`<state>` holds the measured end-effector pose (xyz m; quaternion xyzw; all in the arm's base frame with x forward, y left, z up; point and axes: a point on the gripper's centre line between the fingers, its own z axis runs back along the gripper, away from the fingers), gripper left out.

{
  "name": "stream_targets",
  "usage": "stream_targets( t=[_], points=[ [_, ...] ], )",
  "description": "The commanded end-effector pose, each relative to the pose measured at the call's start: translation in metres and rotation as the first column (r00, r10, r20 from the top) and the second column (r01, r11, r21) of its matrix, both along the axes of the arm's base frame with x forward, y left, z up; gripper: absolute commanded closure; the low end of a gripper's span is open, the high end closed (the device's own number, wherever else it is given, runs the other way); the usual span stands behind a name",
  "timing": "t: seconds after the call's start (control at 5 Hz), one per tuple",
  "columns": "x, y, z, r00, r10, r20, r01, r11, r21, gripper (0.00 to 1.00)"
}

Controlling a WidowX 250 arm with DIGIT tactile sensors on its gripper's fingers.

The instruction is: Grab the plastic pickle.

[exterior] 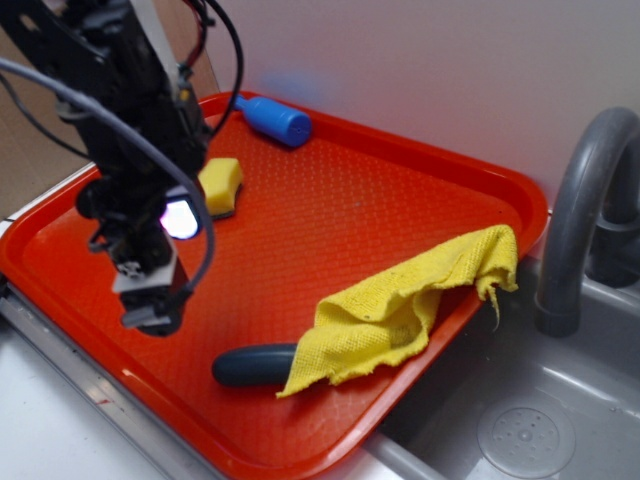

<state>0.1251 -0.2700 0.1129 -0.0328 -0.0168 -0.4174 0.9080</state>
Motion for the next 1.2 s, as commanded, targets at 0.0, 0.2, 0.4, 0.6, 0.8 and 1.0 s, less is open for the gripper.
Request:
stream_targets(
  t=[0.0,0.2,0.4,0.6,0.8,1.0],
  points=[
    [-0.010,-0.030,-0.019,0.999,-0.026,-0.037,0.027,0.999,0.029,0.00],
    [-0.014,-0.047,-0.035,0.994,-0.090,-0.069,0.092,0.995,0.027,0.00],
    [-0.015,-0.051,-0.054,0.992,-0.068,-0.107,0.079,0.992,0.100,0.00],
    [-0.019,-0.051,-0.073,0.994,-0.046,-0.104,0.069,0.971,0.228,0.00],
    [-0.021,-0.047,-0.082,0.991,-0.023,-0.130,0.056,0.966,0.254,0.68],
    [-0.018,-0.040,-0.074,0.991,0.023,-0.133,0.012,0.966,0.257,1.00]
  ],
)
